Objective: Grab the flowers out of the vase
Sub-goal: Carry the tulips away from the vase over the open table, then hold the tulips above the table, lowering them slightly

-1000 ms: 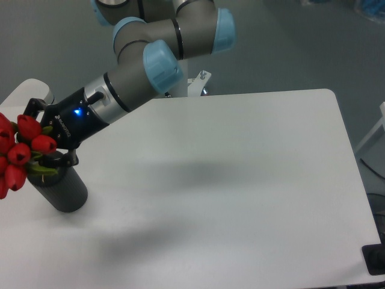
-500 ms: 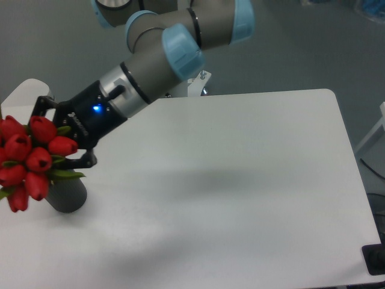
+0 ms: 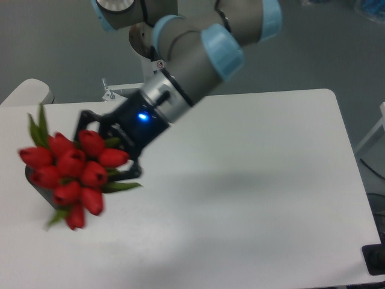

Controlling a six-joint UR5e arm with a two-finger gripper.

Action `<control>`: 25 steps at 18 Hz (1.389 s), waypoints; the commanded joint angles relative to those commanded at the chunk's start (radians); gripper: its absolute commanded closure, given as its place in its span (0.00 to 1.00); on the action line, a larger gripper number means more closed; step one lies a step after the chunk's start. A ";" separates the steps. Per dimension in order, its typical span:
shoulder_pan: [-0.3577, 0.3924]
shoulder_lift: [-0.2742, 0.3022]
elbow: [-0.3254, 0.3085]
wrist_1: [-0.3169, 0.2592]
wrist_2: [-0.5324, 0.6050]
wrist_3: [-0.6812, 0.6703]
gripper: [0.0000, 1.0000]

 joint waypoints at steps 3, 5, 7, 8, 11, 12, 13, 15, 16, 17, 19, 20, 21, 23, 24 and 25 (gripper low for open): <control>0.018 -0.044 -0.005 -0.003 0.169 0.140 0.79; 0.037 -0.060 -0.008 -0.009 0.220 0.195 0.79; 0.037 -0.074 0.002 -0.012 0.296 0.226 0.79; 0.037 -0.077 0.003 -0.012 0.315 0.228 0.80; 0.031 -0.083 0.021 -0.044 0.444 0.229 0.84; 0.031 -0.081 0.032 -0.082 0.483 0.243 0.84; 0.031 -0.078 0.041 -0.131 0.525 0.288 0.84; 0.032 -0.069 0.069 -0.243 0.606 0.402 0.84; 0.034 -0.069 0.084 -0.294 0.646 0.436 0.84; 0.034 -0.069 0.097 -0.328 0.684 0.453 0.84; 0.032 -0.074 0.100 -0.350 0.714 0.455 0.84; 0.031 -0.080 0.100 -0.347 0.715 0.455 0.84; 0.029 -0.086 0.098 -0.341 0.720 0.455 0.84; 0.022 -0.112 0.097 -0.342 0.755 0.453 0.84; 0.008 -0.120 0.100 -0.345 0.778 0.453 0.84; -0.009 -0.124 0.101 -0.345 0.797 0.450 0.84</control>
